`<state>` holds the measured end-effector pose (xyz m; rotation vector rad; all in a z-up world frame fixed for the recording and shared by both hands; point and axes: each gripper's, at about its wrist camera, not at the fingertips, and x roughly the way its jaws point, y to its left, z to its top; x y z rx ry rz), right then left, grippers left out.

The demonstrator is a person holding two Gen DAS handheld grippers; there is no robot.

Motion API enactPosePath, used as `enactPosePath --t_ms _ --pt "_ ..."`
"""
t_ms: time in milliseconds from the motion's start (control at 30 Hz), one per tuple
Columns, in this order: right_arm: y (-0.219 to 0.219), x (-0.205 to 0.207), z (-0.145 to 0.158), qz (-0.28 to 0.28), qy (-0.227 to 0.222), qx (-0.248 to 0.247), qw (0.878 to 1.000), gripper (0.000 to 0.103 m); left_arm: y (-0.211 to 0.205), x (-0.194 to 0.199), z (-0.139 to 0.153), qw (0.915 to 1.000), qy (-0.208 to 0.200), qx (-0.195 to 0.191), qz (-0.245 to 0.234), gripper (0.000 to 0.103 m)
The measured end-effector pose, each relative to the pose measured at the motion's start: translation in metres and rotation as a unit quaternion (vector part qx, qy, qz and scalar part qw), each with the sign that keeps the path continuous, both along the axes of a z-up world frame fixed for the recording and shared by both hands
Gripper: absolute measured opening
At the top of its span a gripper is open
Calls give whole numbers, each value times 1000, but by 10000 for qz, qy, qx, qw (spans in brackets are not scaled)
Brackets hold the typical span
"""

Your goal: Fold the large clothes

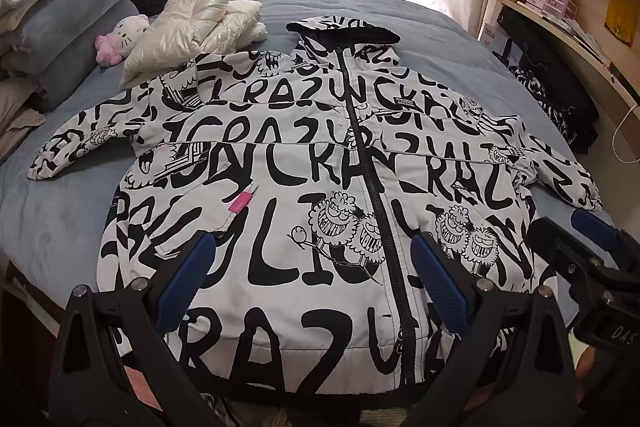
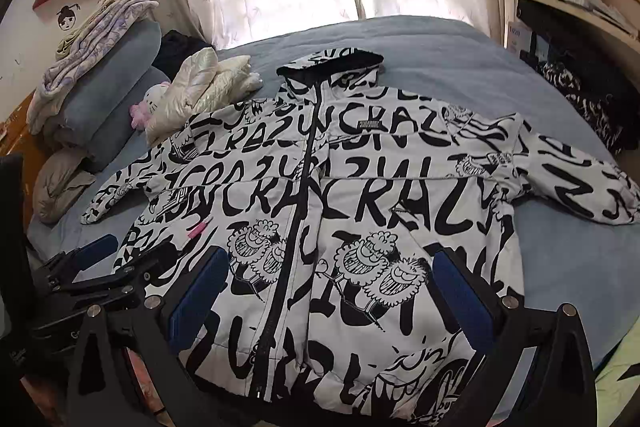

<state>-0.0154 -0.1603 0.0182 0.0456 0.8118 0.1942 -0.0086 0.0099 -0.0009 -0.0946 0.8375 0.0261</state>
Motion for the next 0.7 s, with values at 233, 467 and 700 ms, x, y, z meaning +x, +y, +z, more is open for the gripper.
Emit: enactPosePath --t_ms 233,467,700 --pt "-4 -5 13 -309 -247 -167 9991 103 2 -6 6 10000 -83 -2 25 97" --pt "-35 -8 15 -457 -96 805 9957 103 1 -5 7 10000 -72 -6 37 97" --pt "-32 -10 11 -556 -95 267 9981 103 2 -7 7 10000 -60 -6 29 97"
